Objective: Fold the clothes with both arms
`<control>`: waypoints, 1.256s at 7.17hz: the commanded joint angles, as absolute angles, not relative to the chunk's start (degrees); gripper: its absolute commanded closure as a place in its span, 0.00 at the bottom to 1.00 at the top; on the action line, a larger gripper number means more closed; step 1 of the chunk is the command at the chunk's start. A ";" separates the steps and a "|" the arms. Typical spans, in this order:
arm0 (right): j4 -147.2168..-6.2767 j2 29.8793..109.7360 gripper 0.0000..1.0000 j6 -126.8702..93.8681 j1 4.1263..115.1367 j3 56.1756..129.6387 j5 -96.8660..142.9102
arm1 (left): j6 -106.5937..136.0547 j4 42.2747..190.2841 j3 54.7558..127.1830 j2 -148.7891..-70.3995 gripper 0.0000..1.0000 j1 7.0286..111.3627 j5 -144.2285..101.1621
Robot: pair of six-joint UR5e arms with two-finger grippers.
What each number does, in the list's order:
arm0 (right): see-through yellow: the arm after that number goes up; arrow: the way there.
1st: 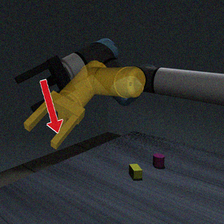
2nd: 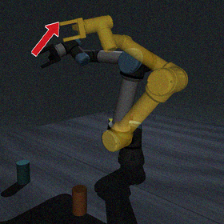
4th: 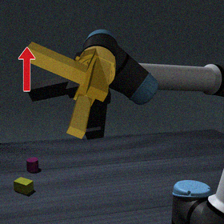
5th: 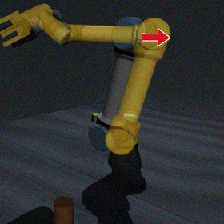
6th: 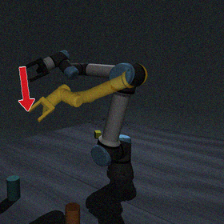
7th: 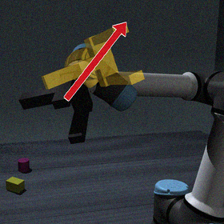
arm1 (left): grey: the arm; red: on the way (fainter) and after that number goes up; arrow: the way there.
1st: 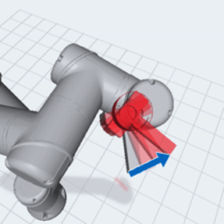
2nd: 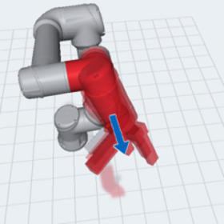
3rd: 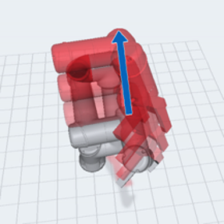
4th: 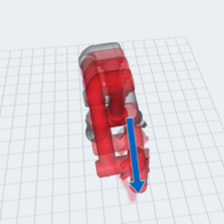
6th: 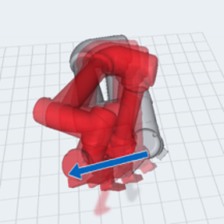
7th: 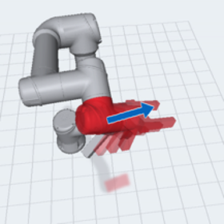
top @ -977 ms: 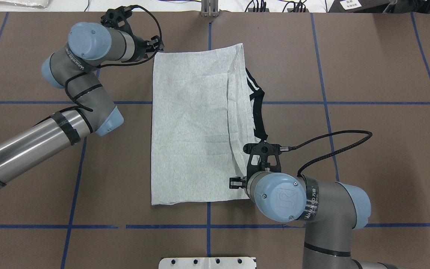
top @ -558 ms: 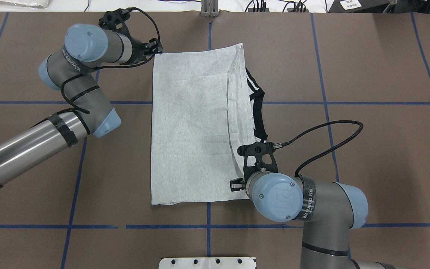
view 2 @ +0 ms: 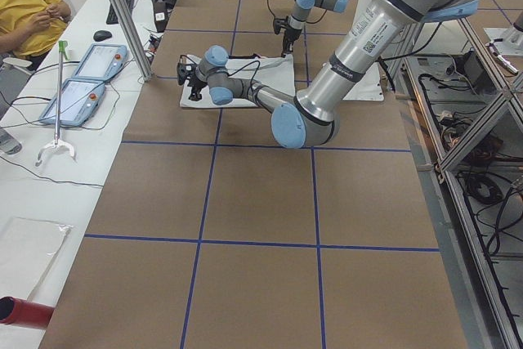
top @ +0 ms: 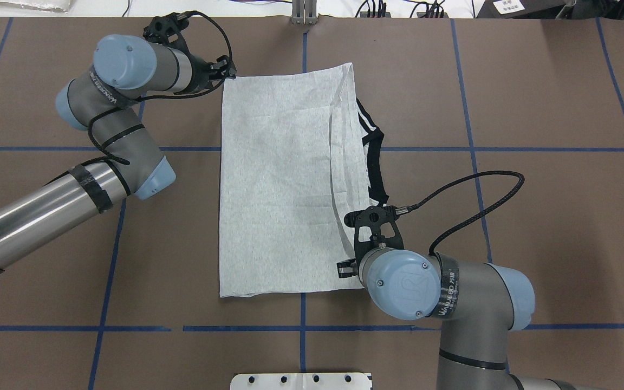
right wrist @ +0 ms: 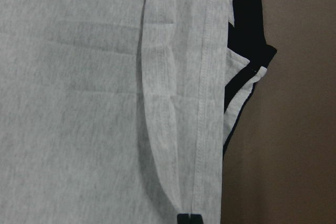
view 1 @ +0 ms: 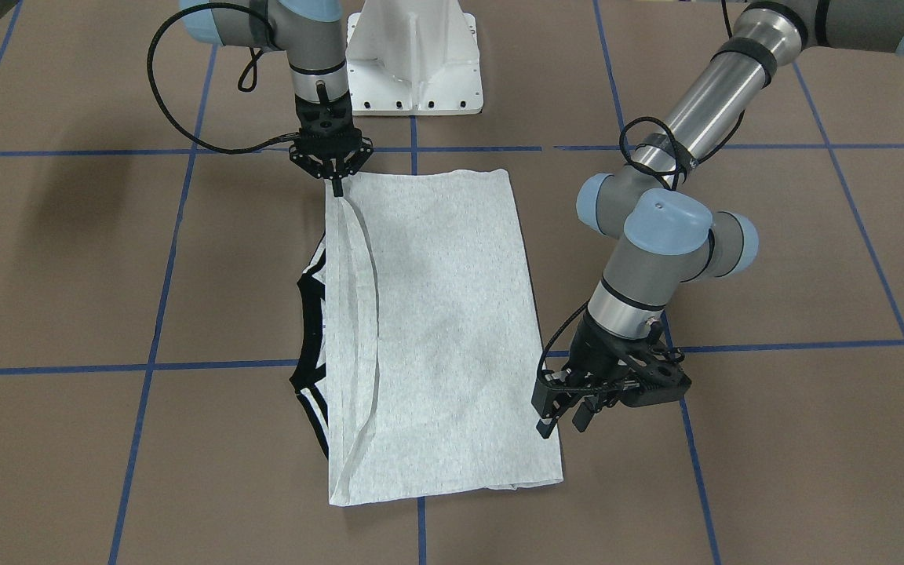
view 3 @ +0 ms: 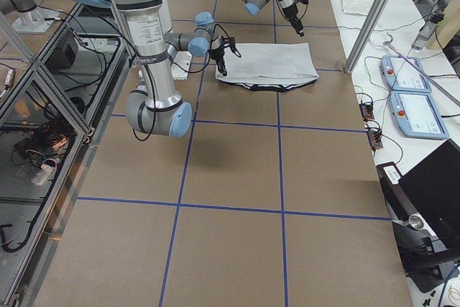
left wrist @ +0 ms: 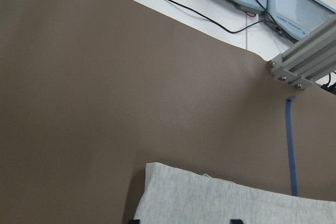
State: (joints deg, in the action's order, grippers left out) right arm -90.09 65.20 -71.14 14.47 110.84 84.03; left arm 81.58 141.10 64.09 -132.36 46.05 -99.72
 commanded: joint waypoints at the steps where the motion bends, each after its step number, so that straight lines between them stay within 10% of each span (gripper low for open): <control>1: -90.09 67.39 1.00 -70.93 15.12 112.05 84.29 | 81.65 140.80 64.51 -132.36 0.35 46.05 -100.37; 6: -90.09 71.45 0.91 -79.70 13.97 114.96 84.02 | 81.65 140.54 64.95 -132.36 0.34 46.05 -100.37; 9: -89.56 71.37 0.25 -85.65 13.97 115.22 84.11 | 81.74 140.45 64.95 -132.36 0.34 46.05 -100.37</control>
State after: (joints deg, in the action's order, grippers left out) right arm -89.86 71.37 -81.81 13.98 115.17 84.15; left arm 81.67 140.47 64.94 -132.36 46.06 -100.37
